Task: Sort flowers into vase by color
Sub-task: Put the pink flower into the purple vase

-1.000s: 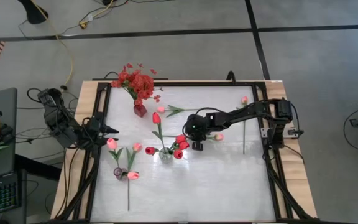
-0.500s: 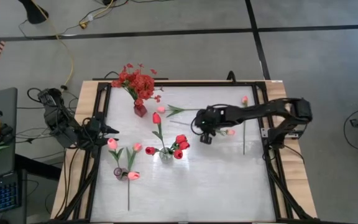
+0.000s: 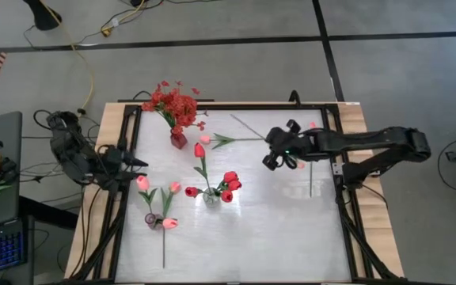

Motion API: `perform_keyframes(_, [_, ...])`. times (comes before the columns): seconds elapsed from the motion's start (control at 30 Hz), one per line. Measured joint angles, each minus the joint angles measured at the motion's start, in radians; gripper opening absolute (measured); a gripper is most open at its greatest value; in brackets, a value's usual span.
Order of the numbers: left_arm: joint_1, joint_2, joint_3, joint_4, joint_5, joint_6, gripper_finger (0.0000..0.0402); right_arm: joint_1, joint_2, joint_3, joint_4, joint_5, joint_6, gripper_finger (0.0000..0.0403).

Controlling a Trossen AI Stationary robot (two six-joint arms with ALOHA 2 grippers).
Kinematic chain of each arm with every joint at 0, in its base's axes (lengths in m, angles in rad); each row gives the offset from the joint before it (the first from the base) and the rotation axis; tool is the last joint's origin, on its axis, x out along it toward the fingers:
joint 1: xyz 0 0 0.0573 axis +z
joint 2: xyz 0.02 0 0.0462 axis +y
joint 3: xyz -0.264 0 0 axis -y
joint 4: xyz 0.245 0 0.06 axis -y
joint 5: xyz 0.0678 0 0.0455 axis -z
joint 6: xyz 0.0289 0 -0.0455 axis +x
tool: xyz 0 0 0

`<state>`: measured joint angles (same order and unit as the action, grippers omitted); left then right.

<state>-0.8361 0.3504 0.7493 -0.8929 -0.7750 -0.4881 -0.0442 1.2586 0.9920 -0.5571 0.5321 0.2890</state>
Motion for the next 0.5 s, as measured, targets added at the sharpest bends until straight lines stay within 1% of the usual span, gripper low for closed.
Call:
perform_keyframes(0.13, [0.0,0.0,0.064,0.004,-0.023,0.041,0.0142,0.049,-0.064,0.0,0.002,0.152,0.04,0.0019])
perform_keyframes(0.27, [0.0,0.0,0.086,0.009,-0.053,0.048,0.0142,0.111,-0.102,0.0,0.024,0.286,0.044,0.0019])
perform_keyframes(0.37, [0.0,0.0,0.086,0.064,-0.041,0.048,0.0142,0.163,-0.118,0.0,0.084,0.364,-0.039,0.0019])
perform_keyframes(0.43, [0.0,0.0,0.086,0.106,-0.019,0.068,0.0142,0.2,-0.121,0.0,0.148,0.389,-0.122,0.0019])
perform_keyframes(0.5, [0.0,0.0,0.086,0.152,0.008,0.128,0.0142,0.233,-0.121,0.0,0.226,0.391,-0.223,0.0019])
